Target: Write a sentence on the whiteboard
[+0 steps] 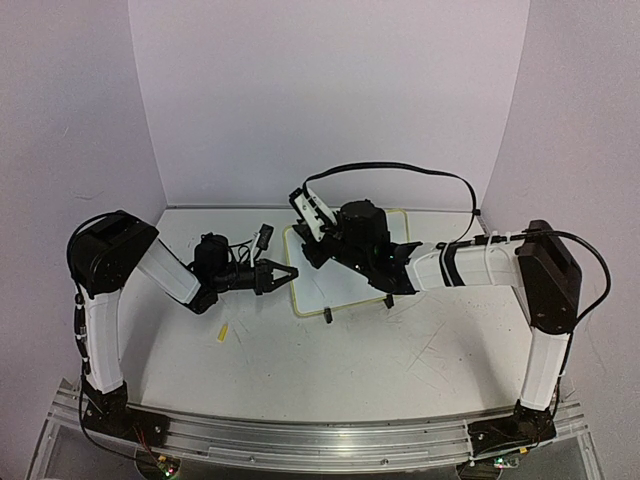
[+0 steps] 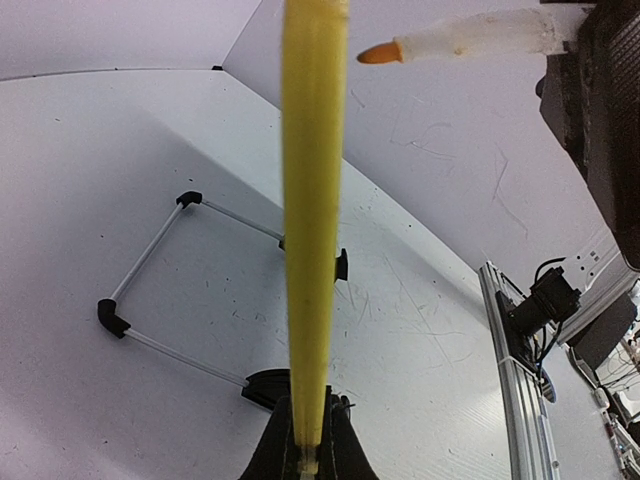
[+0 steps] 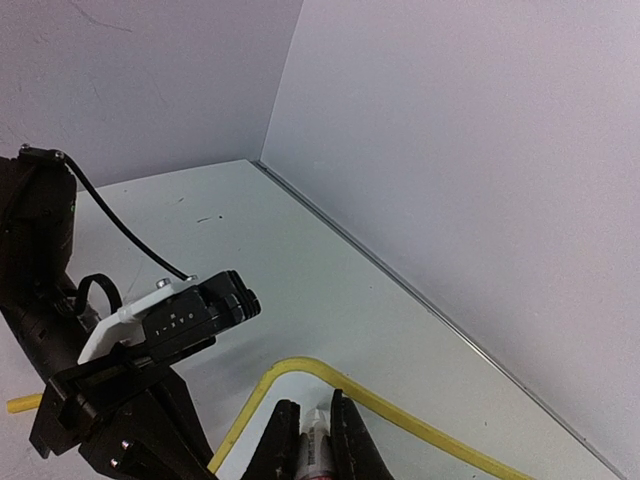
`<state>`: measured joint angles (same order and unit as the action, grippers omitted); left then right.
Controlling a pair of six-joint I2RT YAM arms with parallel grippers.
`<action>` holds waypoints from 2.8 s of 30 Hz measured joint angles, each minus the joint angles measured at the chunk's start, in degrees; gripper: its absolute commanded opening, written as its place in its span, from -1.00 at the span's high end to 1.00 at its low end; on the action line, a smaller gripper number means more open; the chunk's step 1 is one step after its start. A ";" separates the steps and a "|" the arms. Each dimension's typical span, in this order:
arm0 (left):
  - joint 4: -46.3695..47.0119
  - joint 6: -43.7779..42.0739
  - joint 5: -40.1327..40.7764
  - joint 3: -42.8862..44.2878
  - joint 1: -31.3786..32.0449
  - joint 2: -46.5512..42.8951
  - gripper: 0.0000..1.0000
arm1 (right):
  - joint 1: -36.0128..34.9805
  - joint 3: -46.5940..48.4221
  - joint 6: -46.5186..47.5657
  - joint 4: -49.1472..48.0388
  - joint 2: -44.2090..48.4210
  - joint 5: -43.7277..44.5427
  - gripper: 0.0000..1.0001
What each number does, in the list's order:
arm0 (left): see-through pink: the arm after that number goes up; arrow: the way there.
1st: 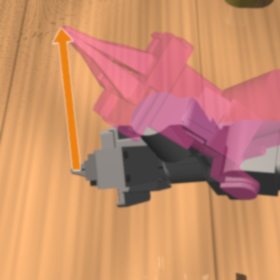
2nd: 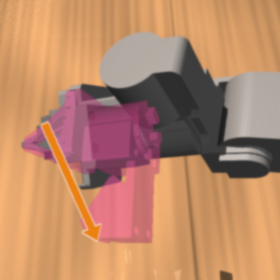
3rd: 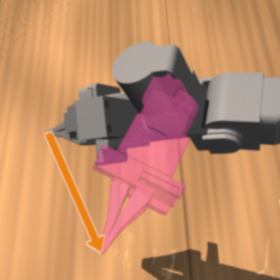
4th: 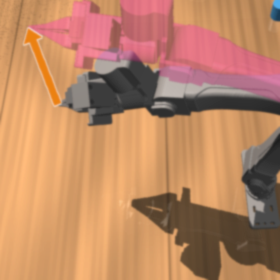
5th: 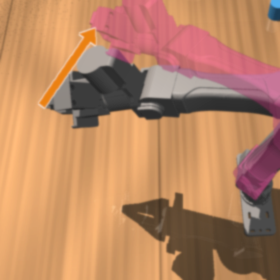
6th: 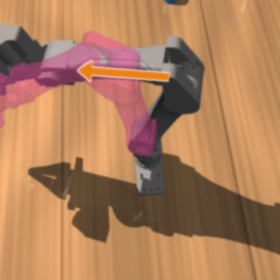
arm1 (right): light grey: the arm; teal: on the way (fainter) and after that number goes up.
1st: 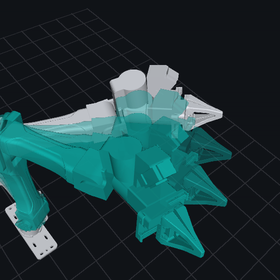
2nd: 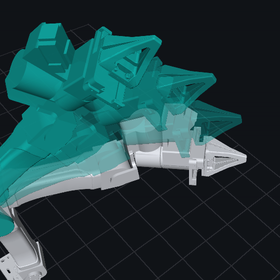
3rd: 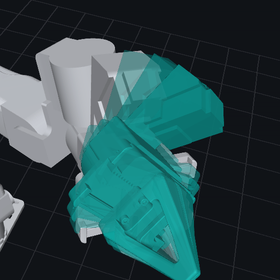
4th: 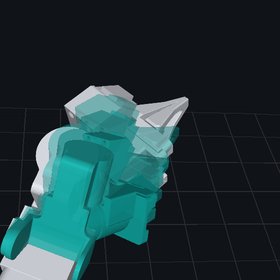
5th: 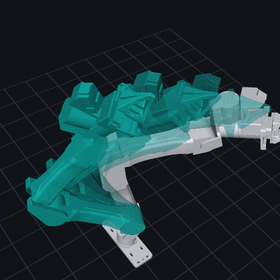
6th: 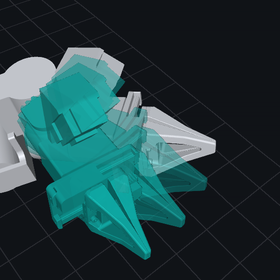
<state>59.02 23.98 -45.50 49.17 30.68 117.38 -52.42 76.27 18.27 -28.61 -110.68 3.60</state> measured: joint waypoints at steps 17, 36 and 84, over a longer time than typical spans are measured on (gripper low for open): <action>-0.38 -0.19 0.00 0.00 0.00 -0.17 1.00 | 0.00 0.00 -0.97 0.22 -0.01 0.08 1.00; -1.02 -0.39 0.11 0.00 0.00 -0.42 1.00 | -0.27 -3.36 -3.86 0.33 0.01 -0.23 1.00; -1.52 -0.63 0.08 0.00 -0.02 -0.60 1.00 | -1.00 -2.26 -6.54 0.83 -0.49 1.75 1.00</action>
<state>57.50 23.35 -45.42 49.17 30.65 116.78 -53.42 74.01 11.73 -27.78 -111.17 5.36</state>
